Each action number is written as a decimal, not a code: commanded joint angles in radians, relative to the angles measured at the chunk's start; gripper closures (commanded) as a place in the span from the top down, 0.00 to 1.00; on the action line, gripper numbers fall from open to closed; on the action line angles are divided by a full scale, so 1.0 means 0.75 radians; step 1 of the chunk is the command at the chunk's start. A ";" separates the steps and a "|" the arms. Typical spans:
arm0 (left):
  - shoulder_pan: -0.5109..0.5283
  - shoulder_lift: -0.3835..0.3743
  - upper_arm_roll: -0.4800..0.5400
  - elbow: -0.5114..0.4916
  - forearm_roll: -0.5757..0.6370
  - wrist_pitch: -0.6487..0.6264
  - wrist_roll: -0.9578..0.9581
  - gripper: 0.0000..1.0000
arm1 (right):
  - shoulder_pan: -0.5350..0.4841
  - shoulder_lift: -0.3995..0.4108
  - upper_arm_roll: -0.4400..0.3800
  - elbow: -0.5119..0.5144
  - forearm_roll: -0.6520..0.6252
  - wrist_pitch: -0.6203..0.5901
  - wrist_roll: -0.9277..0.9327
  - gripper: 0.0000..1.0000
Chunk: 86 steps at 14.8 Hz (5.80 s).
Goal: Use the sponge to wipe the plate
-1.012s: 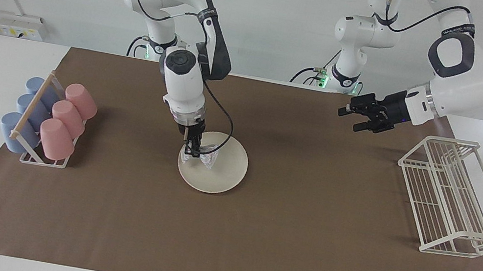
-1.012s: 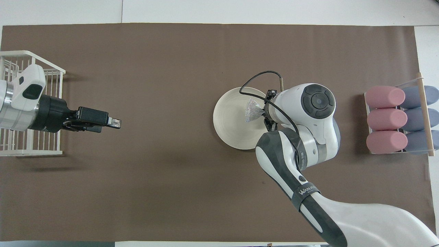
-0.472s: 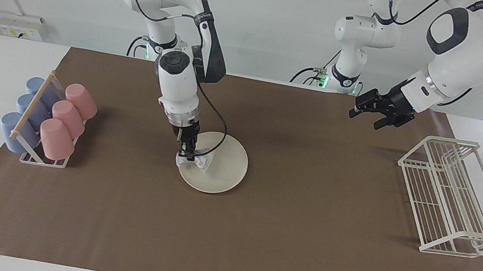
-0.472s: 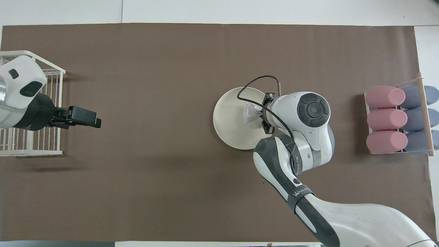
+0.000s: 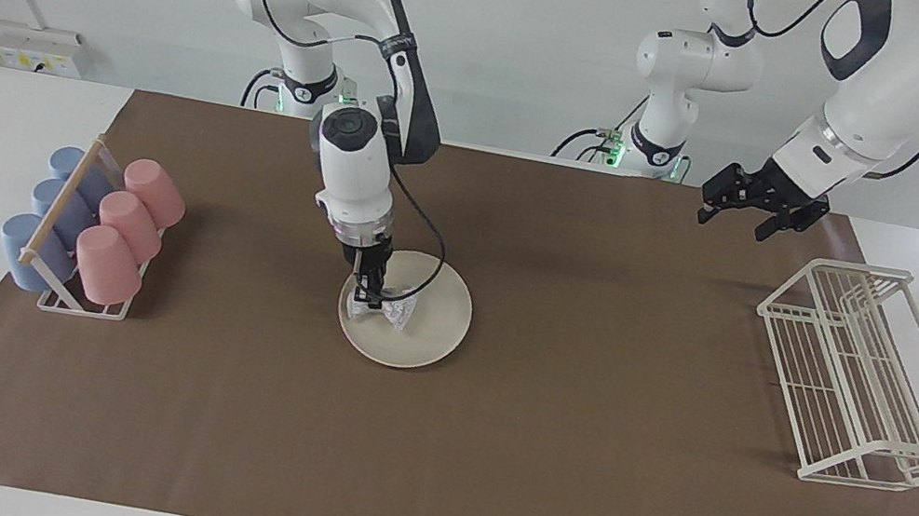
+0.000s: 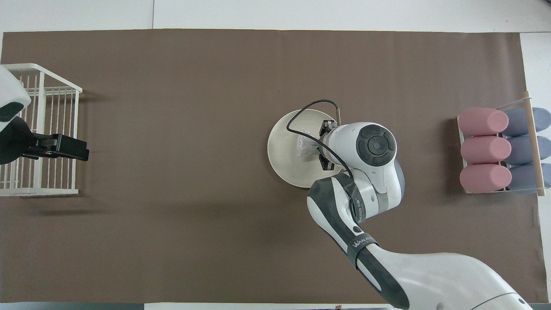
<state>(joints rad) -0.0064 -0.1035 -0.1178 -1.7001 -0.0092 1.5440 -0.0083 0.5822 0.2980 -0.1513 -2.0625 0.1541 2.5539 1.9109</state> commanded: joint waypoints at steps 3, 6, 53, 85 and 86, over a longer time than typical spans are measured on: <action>-0.012 -0.050 0.006 0.035 0.090 -0.062 -0.009 1.00 | 0.056 -0.003 0.007 0.009 -0.009 0.025 0.111 0.00; -0.012 -0.065 0.012 0.039 0.082 -0.060 -0.009 1.00 | 0.087 -0.001 0.007 0.024 -0.009 0.027 0.152 0.00; 0.002 -0.093 0.008 0.015 -0.053 -0.040 -0.087 1.00 | -0.115 0.036 0.003 -0.142 -0.007 0.121 0.052 0.00; 0.011 -0.110 0.010 -0.008 -0.053 -0.044 -0.085 1.00 | -0.026 0.044 0.001 -0.140 -0.007 0.172 0.170 0.00; 0.011 -0.110 0.010 -0.008 -0.053 -0.044 -0.085 1.00 | -0.030 0.042 -0.001 -0.142 -0.009 0.164 0.160 0.00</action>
<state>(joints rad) -0.0042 -0.1579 -0.1118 -1.6820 -0.0383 1.5183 -0.0625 0.5809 0.3075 -0.1520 -2.1225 0.1548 2.6935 2.0636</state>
